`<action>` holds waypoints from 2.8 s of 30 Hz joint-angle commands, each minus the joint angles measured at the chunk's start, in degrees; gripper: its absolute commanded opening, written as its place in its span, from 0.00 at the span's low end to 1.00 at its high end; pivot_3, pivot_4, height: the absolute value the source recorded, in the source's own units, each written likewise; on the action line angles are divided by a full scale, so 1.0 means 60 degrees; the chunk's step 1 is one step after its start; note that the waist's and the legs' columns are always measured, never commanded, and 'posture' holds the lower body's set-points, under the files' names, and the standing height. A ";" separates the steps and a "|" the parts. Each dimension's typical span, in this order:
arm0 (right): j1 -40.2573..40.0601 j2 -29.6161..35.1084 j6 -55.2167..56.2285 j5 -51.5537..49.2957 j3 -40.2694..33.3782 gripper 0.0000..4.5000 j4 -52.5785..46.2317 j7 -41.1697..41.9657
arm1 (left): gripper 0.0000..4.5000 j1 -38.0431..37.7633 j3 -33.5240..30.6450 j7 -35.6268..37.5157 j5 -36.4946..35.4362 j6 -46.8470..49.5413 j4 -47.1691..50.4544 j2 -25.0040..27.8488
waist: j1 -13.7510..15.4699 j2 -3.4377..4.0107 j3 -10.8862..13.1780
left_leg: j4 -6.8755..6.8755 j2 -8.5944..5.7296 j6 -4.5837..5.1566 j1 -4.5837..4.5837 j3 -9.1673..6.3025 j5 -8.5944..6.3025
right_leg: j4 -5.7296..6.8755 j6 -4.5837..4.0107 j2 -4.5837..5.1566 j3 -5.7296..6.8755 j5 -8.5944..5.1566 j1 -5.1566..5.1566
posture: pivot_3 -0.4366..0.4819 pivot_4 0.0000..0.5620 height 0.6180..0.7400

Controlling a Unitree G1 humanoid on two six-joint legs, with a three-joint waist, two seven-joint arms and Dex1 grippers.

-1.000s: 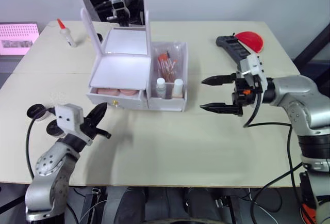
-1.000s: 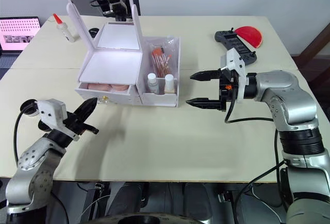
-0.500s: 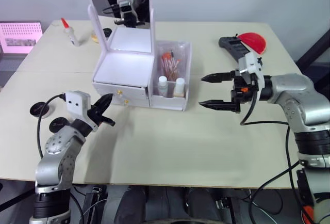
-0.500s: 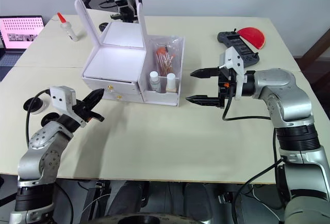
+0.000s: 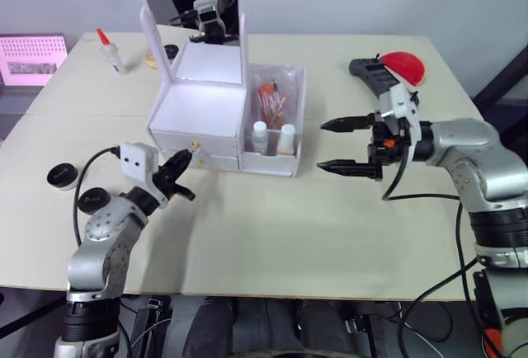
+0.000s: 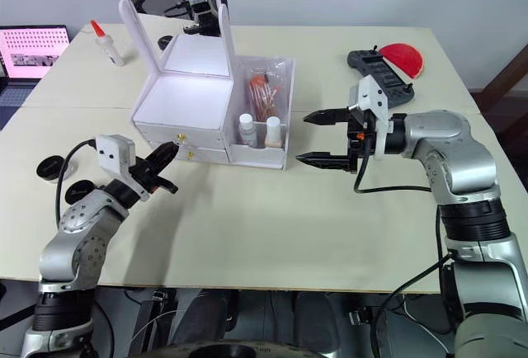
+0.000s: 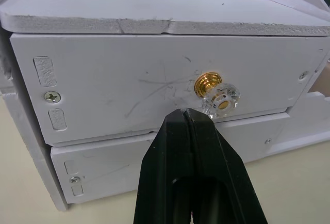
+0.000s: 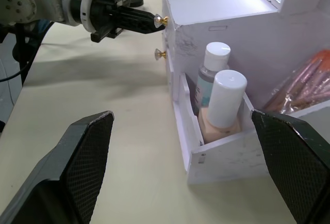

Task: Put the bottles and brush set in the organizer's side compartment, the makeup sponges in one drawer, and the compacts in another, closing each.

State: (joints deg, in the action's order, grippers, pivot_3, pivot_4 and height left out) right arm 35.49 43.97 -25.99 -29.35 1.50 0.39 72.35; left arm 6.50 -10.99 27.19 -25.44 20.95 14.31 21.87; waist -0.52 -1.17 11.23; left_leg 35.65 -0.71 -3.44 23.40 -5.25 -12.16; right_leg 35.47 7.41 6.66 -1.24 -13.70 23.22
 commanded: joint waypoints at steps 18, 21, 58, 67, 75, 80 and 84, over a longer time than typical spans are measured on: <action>0.0154 0.0043 0.2931 0.1140 -0.1826 1.00 0.5398 -0.1153 | 0.78 -0.4739 -0.4997 0.1041 -0.1974 -0.0777 0.1978 0.0814 | -0.0084 0.0003 0.0004 | -0.0019 0.0016 0.0000 0.0001 0.0021 -0.0003 | -0.0037 -0.0007 -0.0003 -0.0004 -0.0002 0.0008 | 0.48 0.27 1.00; 0.0147 0.0144 0.4161 0.1446 -0.2286 1.00 0.6927 -0.1654 | 0.99 -0.5508 -0.6134 0.1209 -0.2040 -0.1250 0.1382 0.0713 | -0.0088 0.0003 0.0003 | -0.0022 0.0016 0.0001 0.0001 0.0031 -0.0005 | -0.0044 -0.0008 0.0003 -0.0006 -0.0001 0.0008 | 0.48 0.27 1.00; 0.0647 -0.0026 -0.2088 -0.0846 -0.0345 1.00 -0.1339 0.0245 | 0.99 -0.2090 0.1278 -0.3354 0.2207 -0.0689 0.2050 -0.2032 | -0.0010 0.0014 0.0000 | -0.0007 0.0034 0.0001 0.0007 0.0040 -0.0005 | -0.0036 -0.0017 -0.0014 -0.0005 0.0008 0.0007 | 0.48 0.27 1.00; 0.0652 -0.0088 -0.2213 -0.0800 -0.0330 1.00 -0.1477 -0.0317 | 0.88 -0.1192 0.1522 -0.3256 0.2504 -0.1101 0.0912 -0.2323 | -0.0019 0.0014 0.0001 | -0.0010 0.0034 0.0002 0.0008 0.0039 -0.0005 | -0.0036 -0.0014 -0.0015 -0.0001 0.0009 0.0010 | 0.48 0.27 1.00; 0.0572 -0.0039 -0.2257 -0.0881 -0.0432 1.00 -0.1631 -0.0562 | 0.58 -0.1070 0.1782 -0.3204 0.2684 -0.1222 0.0439 -0.2429 | -0.0016 0.0014 0.0001 | -0.0011 0.0034 0.0002 0.0008 0.0040 -0.0005 | -0.0037 -0.0011 -0.0016 -0.0001 0.0010 0.0010 | 0.48 0.27 1.00; 0.0562 -0.0002 -0.2235 -0.0916 -0.0442 1.00 -0.1629 -0.0644 | 0.58 -0.0970 0.1741 -0.3209 0.2708 -0.1424 0.0199 -0.2578 | -0.0013 0.0014 0.0001 | -0.0009 0.0034 0.0002 0.0008 0.0040 -0.0005 | -0.0037 -0.0011 -0.0015 -0.0002 0.0011 0.0009 | 0.48 0.27 1.00; 0.0564 -0.0023 -0.2184 -0.0901 -0.0396 1.00 -0.1558 -0.0690 | 0.28 -0.0896 0.1662 -0.3178 0.2727 -0.1636 0.0045 -0.2616 | -0.0010 0.0014 0.0000 | -0.0010 0.0034 0.0002 0.0008 0.0039 -0.0005 | -0.0037 -0.0010 -0.0015 -0.0001 0.0011 0.0009 | 0.48 0.27 1.00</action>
State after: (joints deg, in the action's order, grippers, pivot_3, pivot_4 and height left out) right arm 38.47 43.60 -39.61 -33.94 0.81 -7.67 68.35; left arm 0.45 -1.22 7.67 -9.30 12.98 13.43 6.18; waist -0.58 -1.08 11.23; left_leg 35.59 -0.50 -3.43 23.45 -5.03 -12.19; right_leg 35.25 7.35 6.56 -1.25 -13.63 23.28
